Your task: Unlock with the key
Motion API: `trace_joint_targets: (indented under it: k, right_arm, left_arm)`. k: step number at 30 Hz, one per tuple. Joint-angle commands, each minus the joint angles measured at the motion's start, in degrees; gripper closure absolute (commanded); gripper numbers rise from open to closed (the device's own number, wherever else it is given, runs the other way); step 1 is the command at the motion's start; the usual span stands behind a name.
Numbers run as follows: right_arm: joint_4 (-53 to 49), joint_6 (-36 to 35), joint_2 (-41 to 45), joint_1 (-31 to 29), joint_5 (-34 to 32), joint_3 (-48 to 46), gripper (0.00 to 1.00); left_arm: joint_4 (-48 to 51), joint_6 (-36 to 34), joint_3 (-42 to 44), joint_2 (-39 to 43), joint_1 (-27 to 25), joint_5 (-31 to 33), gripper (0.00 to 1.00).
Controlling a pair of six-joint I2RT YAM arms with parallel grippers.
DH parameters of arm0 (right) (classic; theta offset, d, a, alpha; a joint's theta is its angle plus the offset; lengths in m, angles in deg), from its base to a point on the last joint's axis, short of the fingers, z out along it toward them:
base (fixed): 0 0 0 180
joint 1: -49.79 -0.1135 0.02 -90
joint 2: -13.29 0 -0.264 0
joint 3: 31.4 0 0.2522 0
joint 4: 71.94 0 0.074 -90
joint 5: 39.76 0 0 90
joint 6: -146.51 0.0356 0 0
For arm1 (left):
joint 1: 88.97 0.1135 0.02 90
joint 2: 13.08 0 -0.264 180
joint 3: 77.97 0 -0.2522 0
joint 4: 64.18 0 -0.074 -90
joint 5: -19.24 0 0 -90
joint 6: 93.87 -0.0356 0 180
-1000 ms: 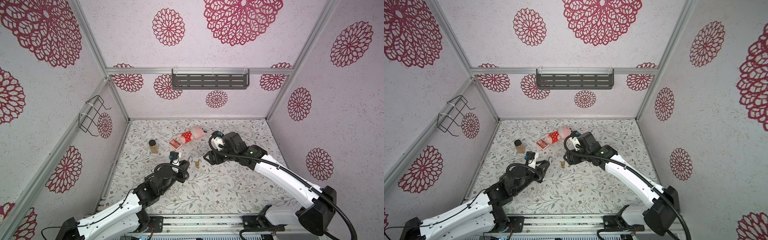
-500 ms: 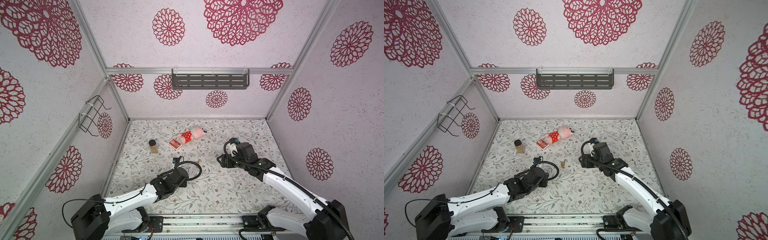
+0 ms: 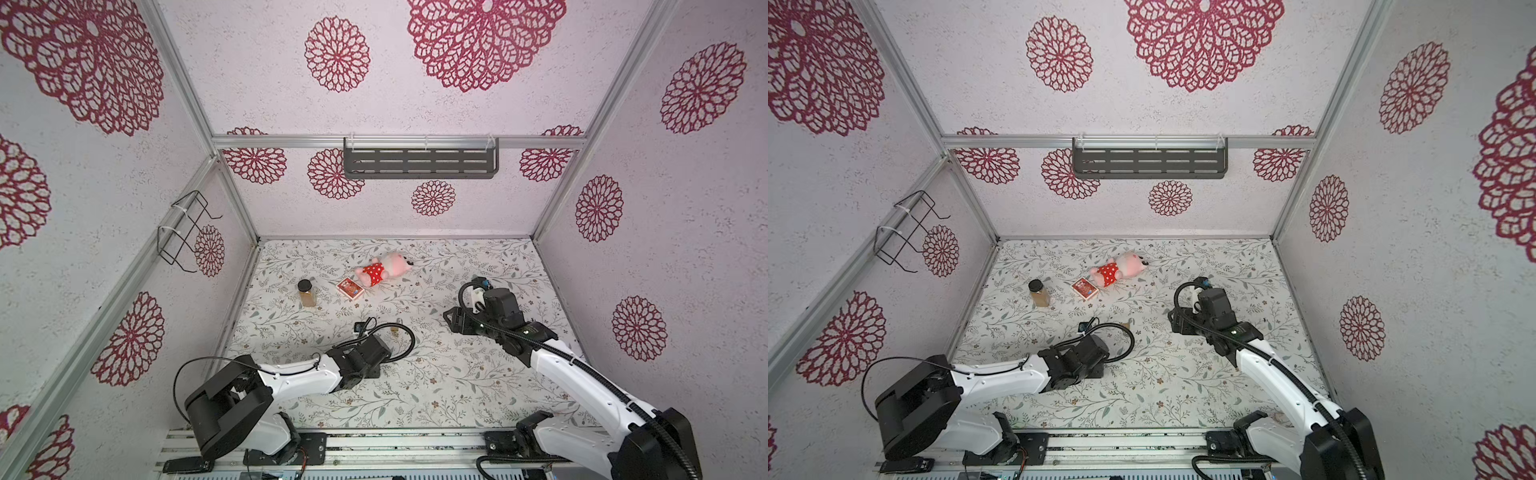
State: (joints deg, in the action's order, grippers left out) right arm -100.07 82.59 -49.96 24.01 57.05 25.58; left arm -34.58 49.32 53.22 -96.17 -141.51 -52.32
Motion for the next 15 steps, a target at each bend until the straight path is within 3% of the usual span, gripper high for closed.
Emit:
trace_joint_targets:
  k: [1, 9, 12, 15]
  right_arm:
    - [1.2, -0.5, 1.8, 1.6, -1.9, 0.3, 0.24]
    - [1.3, -2.1, 2.5, 9.4, -3.0, 1.2, 0.19]
    - [0.2, -3.6, 2.1, 14.6, -10.3, 2.1, 0.17]
    - [5.5, -5.1, 3.3, 19.4, -21.2, -2.0, 0.13]
  left_arm:
    - [1.1, 1.2, -1.3, -1.1, -0.5, -2.0, 0.74]
    - [2.2, 0.2, -1.5, 4.3, 2.6, -4.2, 0.35]
    - [3.9, -1.3, -2.9, 11.2, 8.3, -3.8, 0.2]
    - [10.2, -4.7, -6.9, 20.4, 15.9, 4.0, 0.06]
